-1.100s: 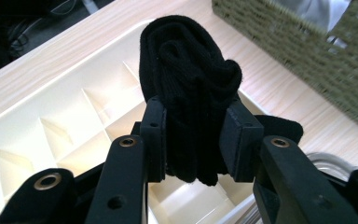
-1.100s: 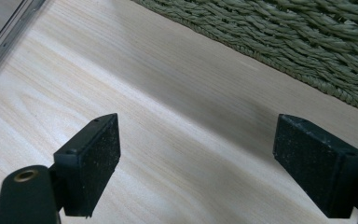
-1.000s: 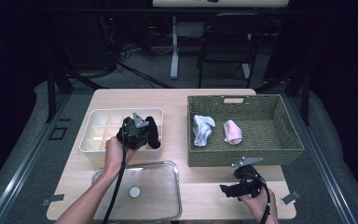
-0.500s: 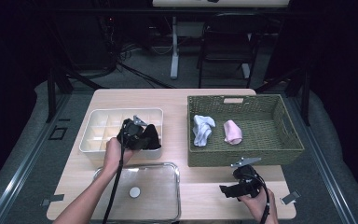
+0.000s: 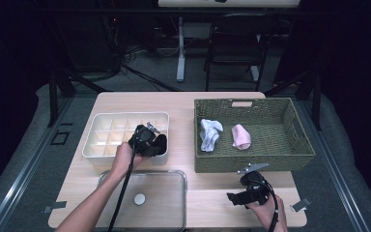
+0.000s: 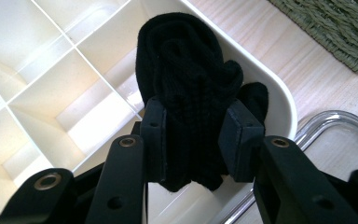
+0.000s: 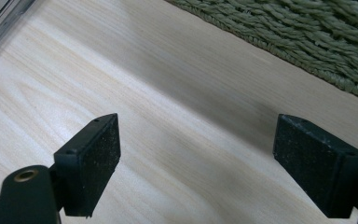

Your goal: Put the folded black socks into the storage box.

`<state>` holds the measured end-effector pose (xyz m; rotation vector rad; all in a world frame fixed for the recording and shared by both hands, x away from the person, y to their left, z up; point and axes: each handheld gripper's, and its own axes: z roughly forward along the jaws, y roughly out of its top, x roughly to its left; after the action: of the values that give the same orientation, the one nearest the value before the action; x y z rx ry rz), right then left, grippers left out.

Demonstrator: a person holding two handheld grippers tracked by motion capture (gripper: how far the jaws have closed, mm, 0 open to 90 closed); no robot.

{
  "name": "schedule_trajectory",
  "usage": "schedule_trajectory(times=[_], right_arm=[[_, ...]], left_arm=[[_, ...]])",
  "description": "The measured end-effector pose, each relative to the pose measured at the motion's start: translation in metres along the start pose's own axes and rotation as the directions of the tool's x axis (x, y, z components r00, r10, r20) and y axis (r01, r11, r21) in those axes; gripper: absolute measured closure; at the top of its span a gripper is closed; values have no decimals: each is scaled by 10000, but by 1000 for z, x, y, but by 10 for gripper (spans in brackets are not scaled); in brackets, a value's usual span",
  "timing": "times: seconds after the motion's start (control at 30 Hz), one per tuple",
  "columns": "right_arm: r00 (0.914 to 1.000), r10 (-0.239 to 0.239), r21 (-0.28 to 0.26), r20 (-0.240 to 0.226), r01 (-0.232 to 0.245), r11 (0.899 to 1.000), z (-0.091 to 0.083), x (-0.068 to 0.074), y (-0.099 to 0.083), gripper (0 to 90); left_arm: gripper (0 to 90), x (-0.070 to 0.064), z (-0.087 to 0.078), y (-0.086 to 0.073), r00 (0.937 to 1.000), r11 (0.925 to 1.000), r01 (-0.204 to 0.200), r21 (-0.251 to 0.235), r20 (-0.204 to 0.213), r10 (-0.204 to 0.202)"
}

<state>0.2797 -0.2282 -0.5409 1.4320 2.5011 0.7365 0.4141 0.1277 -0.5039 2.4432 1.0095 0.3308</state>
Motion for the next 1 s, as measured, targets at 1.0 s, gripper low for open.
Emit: schedule_trajectory(times=[1.0], right_arm=[[10000, -29, 334, -26, 29, 9994, 2, -2, 0, 154]], left_arm=[[614, 9, 0, 16, 9951, 9947, 876, 541, 405, -898]])
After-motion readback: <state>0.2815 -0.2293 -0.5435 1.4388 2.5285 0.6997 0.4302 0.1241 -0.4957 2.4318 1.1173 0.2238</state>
